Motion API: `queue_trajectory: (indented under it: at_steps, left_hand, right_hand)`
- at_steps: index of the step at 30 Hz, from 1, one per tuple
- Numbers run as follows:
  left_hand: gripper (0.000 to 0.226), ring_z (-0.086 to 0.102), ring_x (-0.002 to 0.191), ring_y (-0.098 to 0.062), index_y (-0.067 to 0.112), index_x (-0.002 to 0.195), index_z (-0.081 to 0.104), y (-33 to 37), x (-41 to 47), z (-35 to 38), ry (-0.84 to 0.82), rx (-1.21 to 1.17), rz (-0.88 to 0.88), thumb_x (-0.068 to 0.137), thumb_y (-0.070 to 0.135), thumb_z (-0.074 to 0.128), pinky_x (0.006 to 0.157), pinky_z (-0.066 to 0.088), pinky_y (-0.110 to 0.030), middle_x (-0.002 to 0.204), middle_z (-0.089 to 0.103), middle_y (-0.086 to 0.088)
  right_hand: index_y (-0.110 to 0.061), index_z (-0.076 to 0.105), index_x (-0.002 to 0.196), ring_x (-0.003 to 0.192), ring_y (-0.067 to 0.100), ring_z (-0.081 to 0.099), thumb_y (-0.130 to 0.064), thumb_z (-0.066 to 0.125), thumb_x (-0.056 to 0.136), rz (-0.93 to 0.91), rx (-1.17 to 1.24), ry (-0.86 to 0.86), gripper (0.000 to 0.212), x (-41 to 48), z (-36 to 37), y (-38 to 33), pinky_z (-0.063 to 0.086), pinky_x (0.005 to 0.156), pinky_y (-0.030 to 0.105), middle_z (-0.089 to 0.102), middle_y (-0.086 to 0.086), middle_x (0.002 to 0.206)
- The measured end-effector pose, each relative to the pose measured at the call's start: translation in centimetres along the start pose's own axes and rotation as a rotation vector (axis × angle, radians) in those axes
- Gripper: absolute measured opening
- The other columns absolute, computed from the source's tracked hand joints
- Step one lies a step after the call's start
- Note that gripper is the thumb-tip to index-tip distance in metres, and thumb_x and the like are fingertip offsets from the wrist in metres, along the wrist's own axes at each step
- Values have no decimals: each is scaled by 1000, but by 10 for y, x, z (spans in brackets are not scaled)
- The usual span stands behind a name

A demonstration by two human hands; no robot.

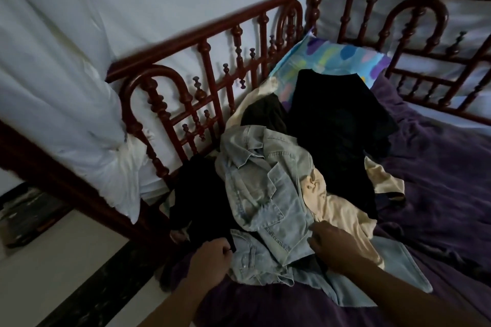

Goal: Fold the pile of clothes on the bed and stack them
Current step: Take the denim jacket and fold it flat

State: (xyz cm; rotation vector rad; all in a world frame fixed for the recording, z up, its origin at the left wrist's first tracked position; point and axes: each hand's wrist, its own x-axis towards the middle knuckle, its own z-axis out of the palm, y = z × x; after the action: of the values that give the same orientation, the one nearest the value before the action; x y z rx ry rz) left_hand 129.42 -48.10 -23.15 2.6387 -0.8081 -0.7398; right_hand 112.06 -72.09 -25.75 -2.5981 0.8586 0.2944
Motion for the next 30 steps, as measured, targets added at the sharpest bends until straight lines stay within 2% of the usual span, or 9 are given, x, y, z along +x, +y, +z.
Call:
queue_trajectory:
  at_steps: [4,9,13,15,19,21,24,28,30]
  left_hand:
    - [19,64,88,-17,19,106,63,-20,88,-14,-72,-94,-61,93,29,52,76,51,-30,92,68,-1]
    - [27,62,78,-15,14,114,59,-27,170,-9,-63,-250,-128,93,30,53,67,48,-28,89,65,0]
    - [58,54,118,-28,11,140,41,-20,221,13,-86,-550,-315,91,36,59,95,47,-37,131,56,-12]
    - [72,51,124,-31,8,143,37,-14,236,24,-85,-730,-397,85,36,68,100,45,-41,139,49,-14]
    - [45,63,98,-32,3,123,57,4,249,31,-45,-890,-418,81,13,68,77,56,-40,119,61,-18]
    - [34,64,98,-36,-3,115,59,10,246,20,5,-1035,-439,81,0,57,83,55,-45,113,63,-23]
    - [36,61,102,-40,-6,117,53,8,226,-16,93,-1025,-291,82,-7,46,88,52,-45,113,60,-27]
    - [50,48,127,-30,3,142,38,2,184,-90,70,-606,71,93,2,46,102,39,-33,138,49,-13]
    - [51,55,117,-22,8,146,35,2,161,-129,36,-431,250,97,8,45,96,41,-27,138,50,-9]
  right_hand:
    - [-29,47,132,117,15,53,-44,43,97,53,-22,-28,38,70,9,-38,45,90,31,51,-4,128]
    - [-24,48,130,120,19,46,-39,45,96,30,-71,9,37,140,15,-79,47,87,35,48,-1,130]
    - [-23,48,126,117,22,48,-37,45,96,69,-62,-6,33,161,30,-90,46,83,36,50,1,126]
    - [-26,47,128,116,21,50,-40,45,96,89,-51,-17,35,156,38,-86,46,81,35,48,-2,127]
    - [-29,47,132,118,18,52,-43,47,95,174,-7,-66,40,135,43,-63,45,88,33,50,-4,129]
    - [-29,52,128,115,17,55,-45,49,95,245,30,-69,37,126,36,-50,45,89,31,53,-3,127]
    - [-27,56,123,109,19,59,-44,52,94,328,56,-52,33,115,15,-36,46,87,31,57,0,123]
    - [-22,57,122,108,23,60,-39,53,95,305,60,43,32,112,-31,-40,46,87,34,59,4,123]
    - [-25,57,122,105,22,61,-39,53,94,259,56,101,32,114,-63,-54,49,86,36,58,3,122]
